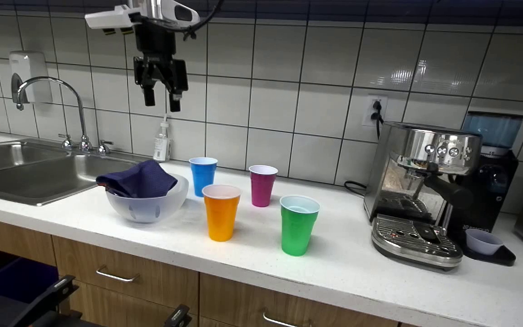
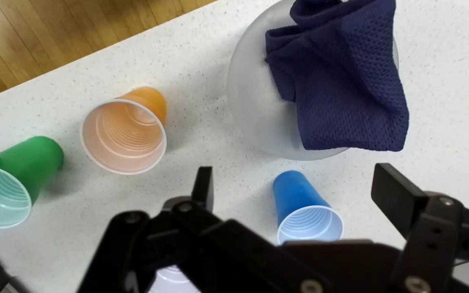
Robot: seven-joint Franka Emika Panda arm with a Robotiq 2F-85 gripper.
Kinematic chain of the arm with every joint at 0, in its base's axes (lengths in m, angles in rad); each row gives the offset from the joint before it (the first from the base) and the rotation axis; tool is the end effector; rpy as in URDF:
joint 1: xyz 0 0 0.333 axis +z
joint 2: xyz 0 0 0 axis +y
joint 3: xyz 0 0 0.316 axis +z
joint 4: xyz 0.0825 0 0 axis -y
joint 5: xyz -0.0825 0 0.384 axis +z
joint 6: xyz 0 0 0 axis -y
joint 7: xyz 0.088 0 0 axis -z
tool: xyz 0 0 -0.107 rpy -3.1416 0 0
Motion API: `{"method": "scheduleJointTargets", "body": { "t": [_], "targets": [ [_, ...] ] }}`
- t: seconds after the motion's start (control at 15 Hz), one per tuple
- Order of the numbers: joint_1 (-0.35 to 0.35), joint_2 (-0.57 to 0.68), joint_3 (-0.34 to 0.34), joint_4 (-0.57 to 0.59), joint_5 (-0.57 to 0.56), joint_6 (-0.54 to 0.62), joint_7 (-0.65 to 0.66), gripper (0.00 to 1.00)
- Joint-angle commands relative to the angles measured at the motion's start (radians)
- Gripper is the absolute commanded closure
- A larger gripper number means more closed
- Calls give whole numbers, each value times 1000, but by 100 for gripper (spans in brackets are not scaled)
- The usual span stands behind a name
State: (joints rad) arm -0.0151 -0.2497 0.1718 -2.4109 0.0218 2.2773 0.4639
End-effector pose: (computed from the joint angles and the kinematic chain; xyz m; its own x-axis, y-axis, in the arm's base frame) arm 0.4609 0.0745 0.4165 0.9418 -0.3172 0.1116 -0.3160 -0.9483 -0.0288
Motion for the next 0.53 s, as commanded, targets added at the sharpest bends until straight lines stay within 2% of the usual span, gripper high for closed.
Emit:
{"method": "scheduleJointTargets", "body": {
  "t": [0.0, 0.47],
  "targets": [
    [-6, 102, -17, 71, -51, 39, 47, 0],
    [15, 270, -63, 184, -88, 97, 94, 0]
  ]
}}
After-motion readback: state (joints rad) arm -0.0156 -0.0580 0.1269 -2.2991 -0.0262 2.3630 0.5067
